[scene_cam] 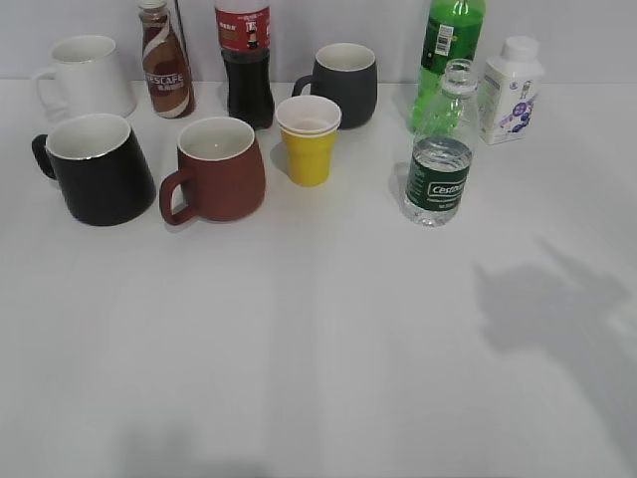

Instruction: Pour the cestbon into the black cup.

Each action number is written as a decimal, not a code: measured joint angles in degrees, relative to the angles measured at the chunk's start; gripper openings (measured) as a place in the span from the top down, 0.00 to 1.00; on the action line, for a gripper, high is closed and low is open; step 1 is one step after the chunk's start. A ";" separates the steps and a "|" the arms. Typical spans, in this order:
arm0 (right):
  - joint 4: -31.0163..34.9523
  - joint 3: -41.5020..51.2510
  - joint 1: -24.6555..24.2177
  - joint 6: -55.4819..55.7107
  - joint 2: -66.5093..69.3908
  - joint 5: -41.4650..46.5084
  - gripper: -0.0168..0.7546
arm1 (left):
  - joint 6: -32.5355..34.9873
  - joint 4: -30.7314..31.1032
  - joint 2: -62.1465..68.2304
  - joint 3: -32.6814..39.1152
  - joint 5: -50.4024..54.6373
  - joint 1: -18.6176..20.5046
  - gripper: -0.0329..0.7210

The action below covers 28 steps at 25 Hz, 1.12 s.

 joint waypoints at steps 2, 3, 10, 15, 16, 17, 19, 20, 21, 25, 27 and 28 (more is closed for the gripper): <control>2.24 0.00 0.00 -2.16 -5.36 8.33 0.11 | 0.28 -2.29 -4.49 -1.47 10.88 -2.83 0.14; 4.01 0.00 0.00 -3.76 -7.54 13.17 0.11 | 0.91 -3.62 -6.98 -2.01 16.00 -4.20 0.13; 11.37 1.51 0.00 -7.46 -23.01 40.03 0.12 | 8.91 -11.70 -17.79 -2.12 39.78 -5.63 0.13; 11.57 7.24 0.00 -7.57 -32.56 48.75 0.12 | 10.70 -12.81 -23.32 2.26 46.50 -5.63 0.14; 11.63 8.31 0.00 -7.57 -34.22 49.03 0.13 | 10.81 -13.32 -24.31 3.67 47.04 -5.63 0.14; 11.70 9.33 0.00 -7.57 -35.49 49.16 0.13 | 11.07 -13.65 -25.04 4.17 47.33 -5.63 0.14; 11.70 10.17 0.00 -7.51 -37.78 48.40 0.14 | 11.90 -13.90 -26.28 4.41 46.83 -5.63 0.15; 11.70 10.55 0.00 -7.46 -38.38 47.41 0.14 | 12.21 -13.90 -26.54 4.64 46.07 -5.63 0.15; 11.70 11.14 0.00 -7.46 -38.80 45.63 0.15 | 12.41 -13.91 -26.63 4.98 45.10 -5.63 0.15; 11.52 12.17 0.00 -7.00 -38.86 43.34 0.19 | 13.68 -14.31 -26.67 6.64 41.45 -5.63 0.17; 11.52 12.17 0.00 -6.93 -38.86 42.93 0.22 | 13.84 -14.39 -26.67 6.64 41.07 -5.63 0.19; 11.52 12.17 0.00 -6.93 -38.86 42.78 0.24 | 13.88 -14.39 -26.67 6.64 41.00 -5.63 0.19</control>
